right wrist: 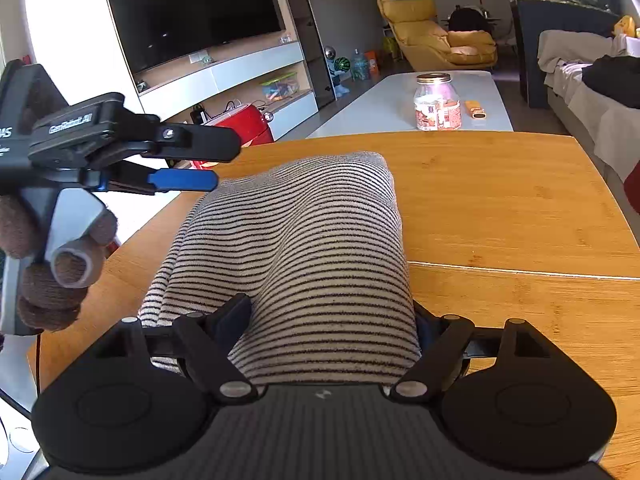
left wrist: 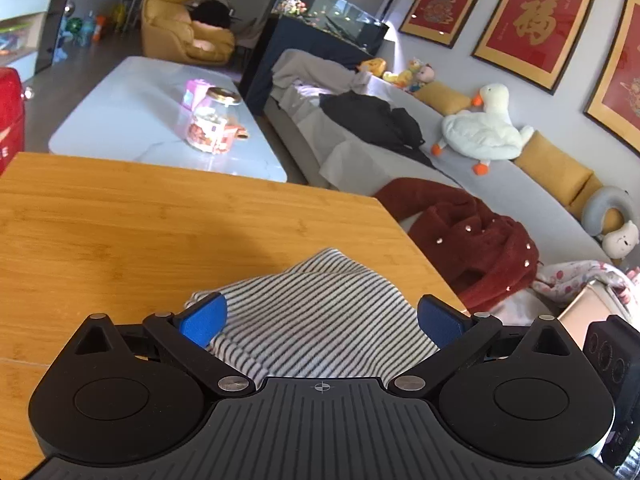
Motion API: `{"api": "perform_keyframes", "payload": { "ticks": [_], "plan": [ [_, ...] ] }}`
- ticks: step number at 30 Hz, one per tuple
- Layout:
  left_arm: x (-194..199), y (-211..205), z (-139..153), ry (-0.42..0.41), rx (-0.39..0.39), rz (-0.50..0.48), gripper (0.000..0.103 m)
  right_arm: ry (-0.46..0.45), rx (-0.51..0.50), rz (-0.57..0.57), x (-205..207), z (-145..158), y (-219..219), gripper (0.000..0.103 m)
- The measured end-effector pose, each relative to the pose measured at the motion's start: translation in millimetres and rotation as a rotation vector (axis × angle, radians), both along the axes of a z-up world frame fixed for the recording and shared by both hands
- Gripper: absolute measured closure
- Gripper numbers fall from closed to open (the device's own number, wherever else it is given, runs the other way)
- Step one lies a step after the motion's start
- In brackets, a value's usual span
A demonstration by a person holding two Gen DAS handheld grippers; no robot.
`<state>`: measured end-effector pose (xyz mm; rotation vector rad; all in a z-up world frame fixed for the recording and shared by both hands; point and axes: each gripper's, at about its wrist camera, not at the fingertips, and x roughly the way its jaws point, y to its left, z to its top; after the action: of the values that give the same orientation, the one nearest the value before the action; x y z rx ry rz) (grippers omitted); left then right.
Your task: Fold clothes
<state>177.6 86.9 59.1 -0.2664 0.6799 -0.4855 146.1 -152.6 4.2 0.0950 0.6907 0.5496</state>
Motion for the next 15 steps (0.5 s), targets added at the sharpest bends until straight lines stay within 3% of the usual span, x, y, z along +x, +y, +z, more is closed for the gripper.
{"api": "perform_keyframes", "payload": {
  "ticks": [7,10,15],
  "plan": [
    [-20,-11,-27,0.129,0.105,-0.01,0.0,-0.019,-0.003,-0.008,-5,0,0,0.022],
    [-13,-10,-43,0.191,0.07,-0.007,0.0,-0.021,-0.006,-0.007,-7,0,-3,0.021],
    [-7,-8,-49,0.207,0.034,0.001,0.0,-0.025,-0.013,0.006,-11,5,-8,0.019]
  ]
}}
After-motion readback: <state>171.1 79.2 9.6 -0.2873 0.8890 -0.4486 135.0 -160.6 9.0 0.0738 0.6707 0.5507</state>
